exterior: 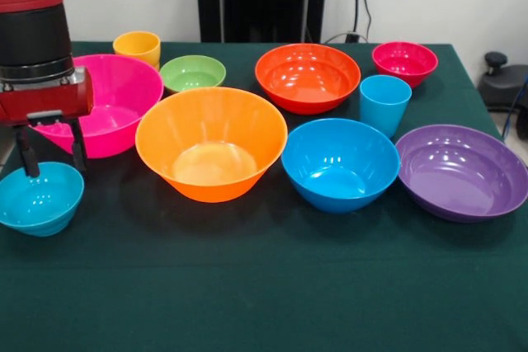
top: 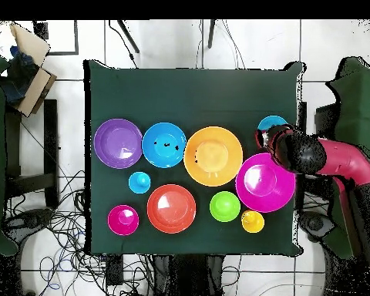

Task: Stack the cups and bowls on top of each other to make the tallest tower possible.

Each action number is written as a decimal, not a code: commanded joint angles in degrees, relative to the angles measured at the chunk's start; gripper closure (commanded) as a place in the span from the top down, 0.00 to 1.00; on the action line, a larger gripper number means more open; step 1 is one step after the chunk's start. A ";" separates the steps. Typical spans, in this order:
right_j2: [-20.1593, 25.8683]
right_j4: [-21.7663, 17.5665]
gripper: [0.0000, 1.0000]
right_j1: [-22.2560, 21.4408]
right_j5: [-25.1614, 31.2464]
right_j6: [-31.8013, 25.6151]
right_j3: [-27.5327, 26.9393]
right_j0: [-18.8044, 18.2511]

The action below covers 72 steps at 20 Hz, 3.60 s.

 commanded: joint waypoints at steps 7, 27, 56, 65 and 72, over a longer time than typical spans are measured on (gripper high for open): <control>-0.64 -5.26 1.00 7.60 -4.45 -7.27 -0.58 3.22; -1.70 -5.43 1.00 10.40 -8.63 -6.21 -1.11 2.87; 2.36 -2.50 1.00 8.96 -3.47 -11.90 -0.76 -0.73; 4.67 -0.65 1.00 6.24 -0.03 -13.71 1.95 -2.58; 5.93 1.79 1.00 1.35 4.02 -13.18 4.46 -2.87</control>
